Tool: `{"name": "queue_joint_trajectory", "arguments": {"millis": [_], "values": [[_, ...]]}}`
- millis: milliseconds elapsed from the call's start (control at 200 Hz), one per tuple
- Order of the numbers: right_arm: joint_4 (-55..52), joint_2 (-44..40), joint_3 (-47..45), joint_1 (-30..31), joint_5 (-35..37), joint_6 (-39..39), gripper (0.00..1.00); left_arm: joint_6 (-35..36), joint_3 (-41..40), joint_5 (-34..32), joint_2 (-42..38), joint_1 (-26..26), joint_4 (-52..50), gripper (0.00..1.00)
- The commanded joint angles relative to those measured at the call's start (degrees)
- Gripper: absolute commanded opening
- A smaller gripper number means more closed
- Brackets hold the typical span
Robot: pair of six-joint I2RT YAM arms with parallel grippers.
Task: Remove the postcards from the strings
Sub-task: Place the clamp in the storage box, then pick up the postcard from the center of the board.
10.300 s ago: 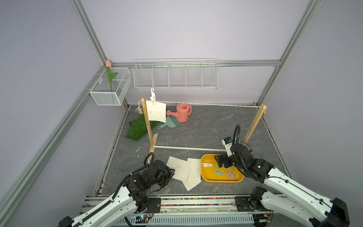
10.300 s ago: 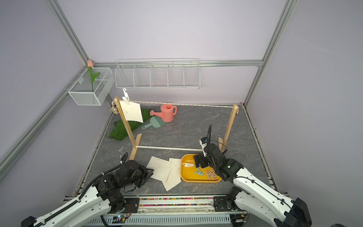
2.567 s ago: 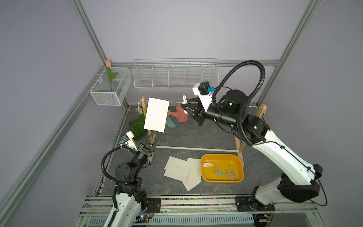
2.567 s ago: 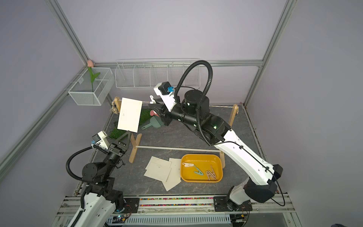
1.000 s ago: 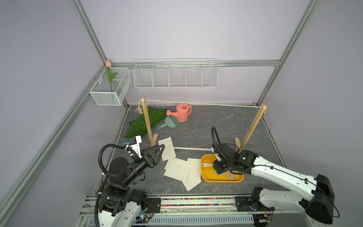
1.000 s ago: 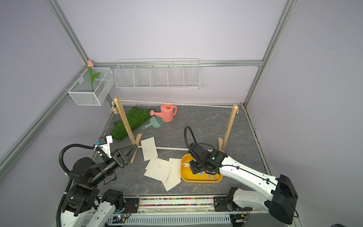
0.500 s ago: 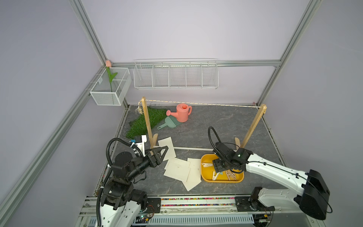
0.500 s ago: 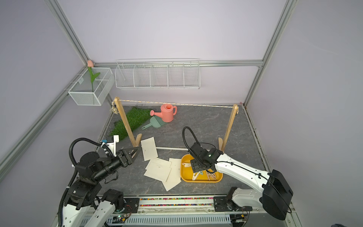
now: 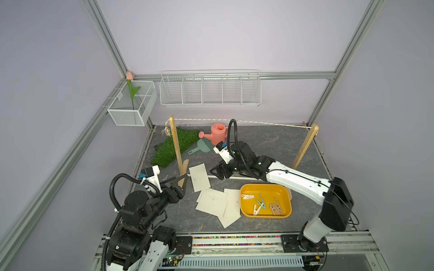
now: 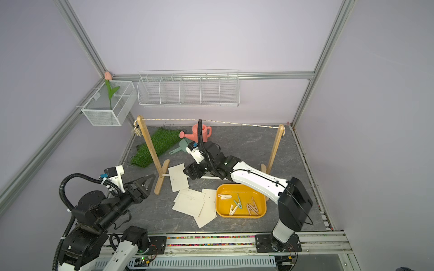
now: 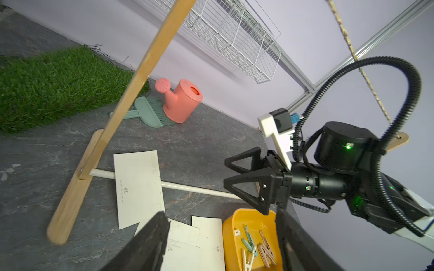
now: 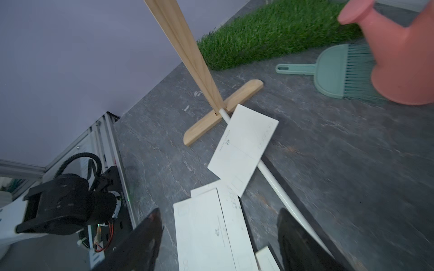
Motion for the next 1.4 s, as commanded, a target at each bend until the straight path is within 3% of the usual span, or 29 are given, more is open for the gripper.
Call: {"name": "queue_joint_trajectory", "arguments": {"millis": [0, 150, 425, 800, 1035, 1245, 1395], "values": [[14.3, 6.4, 1.5, -2.6, -10.9, 6.1, 0.76, 0.1, 0.4, -2.9, -0.5, -0.3, -3.7, 0.74], [18.2, 14.8, 5.7, -4.6, -10.1, 10.7, 0.76, -0.2, -0.5, -3.0, -0.2, -0.3, -3.2, 0.74], [15.5, 25.7, 14.5, -5.0, -12.7, 11.2, 0.73, 0.0, -1.5, -1.8, 2.1, -0.2, -0.6, 0.74], [16.0, 29.8, 13.4, -4.9, -9.1, 11.3, 0.73, -0.1, -2.2, -1.2, 3.7, -0.3, 1.5, 0.74], [16.6, 32.7, 13.8, -4.5, -12.0, 12.1, 0.71, -0.2, -2.3, -1.0, 4.1, -0.3, 1.7, 0.74], [16.7, 34.6, 14.3, -3.8, -13.1, 12.3, 0.64, -0.2, -2.1, -0.9, 4.1, -0.3, 1.8, 0.74], [18.2, 34.3, 13.6, -3.1, -13.3, 12.1, 0.48, -0.2, -2.1, -0.5, 4.1, -0.3, 1.7, 0.74]]}}
